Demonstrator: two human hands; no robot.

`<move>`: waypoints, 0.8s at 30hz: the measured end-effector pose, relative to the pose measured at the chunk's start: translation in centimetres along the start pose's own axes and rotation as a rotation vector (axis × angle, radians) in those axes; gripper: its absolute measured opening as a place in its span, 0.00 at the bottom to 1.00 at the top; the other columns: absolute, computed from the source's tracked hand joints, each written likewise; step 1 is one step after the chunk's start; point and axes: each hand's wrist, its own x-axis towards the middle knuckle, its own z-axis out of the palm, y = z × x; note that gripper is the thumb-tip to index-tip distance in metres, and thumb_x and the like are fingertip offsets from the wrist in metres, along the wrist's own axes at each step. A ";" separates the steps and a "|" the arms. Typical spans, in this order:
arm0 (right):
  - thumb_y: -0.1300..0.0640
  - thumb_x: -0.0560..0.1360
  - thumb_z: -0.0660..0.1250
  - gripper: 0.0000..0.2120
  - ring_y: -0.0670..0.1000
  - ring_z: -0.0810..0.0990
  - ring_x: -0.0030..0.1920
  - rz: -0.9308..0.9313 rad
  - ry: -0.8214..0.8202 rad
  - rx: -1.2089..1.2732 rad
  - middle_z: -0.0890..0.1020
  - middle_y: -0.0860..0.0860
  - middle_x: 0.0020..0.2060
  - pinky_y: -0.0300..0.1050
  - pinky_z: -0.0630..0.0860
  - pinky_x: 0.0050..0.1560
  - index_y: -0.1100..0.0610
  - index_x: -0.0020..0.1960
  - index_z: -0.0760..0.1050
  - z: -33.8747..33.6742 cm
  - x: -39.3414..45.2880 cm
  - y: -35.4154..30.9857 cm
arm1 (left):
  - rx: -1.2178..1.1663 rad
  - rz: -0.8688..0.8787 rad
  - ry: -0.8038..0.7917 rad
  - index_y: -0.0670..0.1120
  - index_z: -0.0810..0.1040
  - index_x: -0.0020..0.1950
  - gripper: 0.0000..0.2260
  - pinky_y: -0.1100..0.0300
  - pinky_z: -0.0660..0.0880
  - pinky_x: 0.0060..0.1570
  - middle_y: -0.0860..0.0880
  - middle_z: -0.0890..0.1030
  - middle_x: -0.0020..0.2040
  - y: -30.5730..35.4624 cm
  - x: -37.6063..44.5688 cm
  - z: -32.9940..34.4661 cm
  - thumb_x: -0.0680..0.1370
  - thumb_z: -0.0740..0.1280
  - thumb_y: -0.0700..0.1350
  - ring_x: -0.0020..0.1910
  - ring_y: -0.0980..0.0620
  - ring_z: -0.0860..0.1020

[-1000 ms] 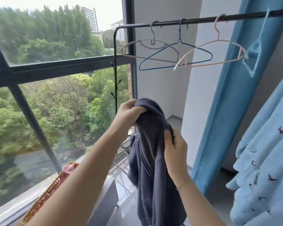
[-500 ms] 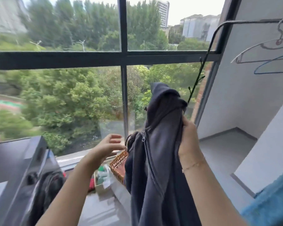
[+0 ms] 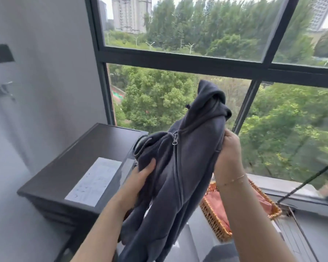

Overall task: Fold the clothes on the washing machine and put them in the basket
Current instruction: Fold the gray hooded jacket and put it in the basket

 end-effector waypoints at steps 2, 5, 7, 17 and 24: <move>0.70 0.81 0.52 0.19 0.44 0.78 0.27 0.037 -0.029 0.024 0.78 0.48 0.23 0.35 0.75 0.30 0.63 0.35 0.74 1.7 1.1 1.2 | -0.074 0.061 0.139 0.49 0.81 0.57 0.12 0.53 0.77 0.50 0.47 0.85 0.52 2.2 0.0 -1.8 0.79 0.63 0.53 0.51 0.48 0.83; 0.69 0.81 0.54 0.15 0.44 0.77 0.29 0.051 -0.068 0.072 0.79 0.50 0.27 0.37 0.76 0.34 0.65 0.39 0.74 3.2 3.6 3.2 | 0.101 0.222 0.340 0.50 0.84 0.47 0.12 0.51 0.76 0.52 0.48 0.85 0.48 6.1 0.6 -4.7 0.79 0.63 0.53 0.50 0.49 0.82; 0.69 0.81 0.55 0.14 0.41 0.77 0.28 0.069 -0.072 0.057 0.78 0.53 0.29 0.35 0.75 0.34 0.64 0.40 0.74 4.3 5.2 4.4 | 0.283 0.293 0.458 0.52 0.84 0.44 0.13 0.50 0.75 0.55 0.53 0.85 0.46 8.6 1.5 -6.2 0.78 0.64 0.58 0.51 0.51 0.81; 0.53 0.80 0.63 0.18 0.54 0.69 0.33 -0.284 -0.128 -0.875 0.71 0.49 0.27 0.47 0.57 0.35 0.55 0.33 0.67 9.1 20.6 13.9 | 0.519 0.392 0.801 0.46 0.79 0.52 0.15 0.59 0.68 0.52 0.47 0.80 0.50 17.3 16.8 -10.7 0.81 0.60 0.55 0.52 0.50 0.76; 0.59 0.82 0.60 0.10 0.48 0.82 0.40 0.406 -0.291 0.086 0.85 0.52 0.40 0.40 0.79 0.41 0.58 0.49 0.80 15.3 32.6 19.1 | 0.192 0.356 0.724 0.46 0.78 0.60 0.13 0.57 0.76 0.50 0.45 0.82 0.56 21.4 32.4 -11.7 0.81 0.62 0.52 0.53 0.49 0.80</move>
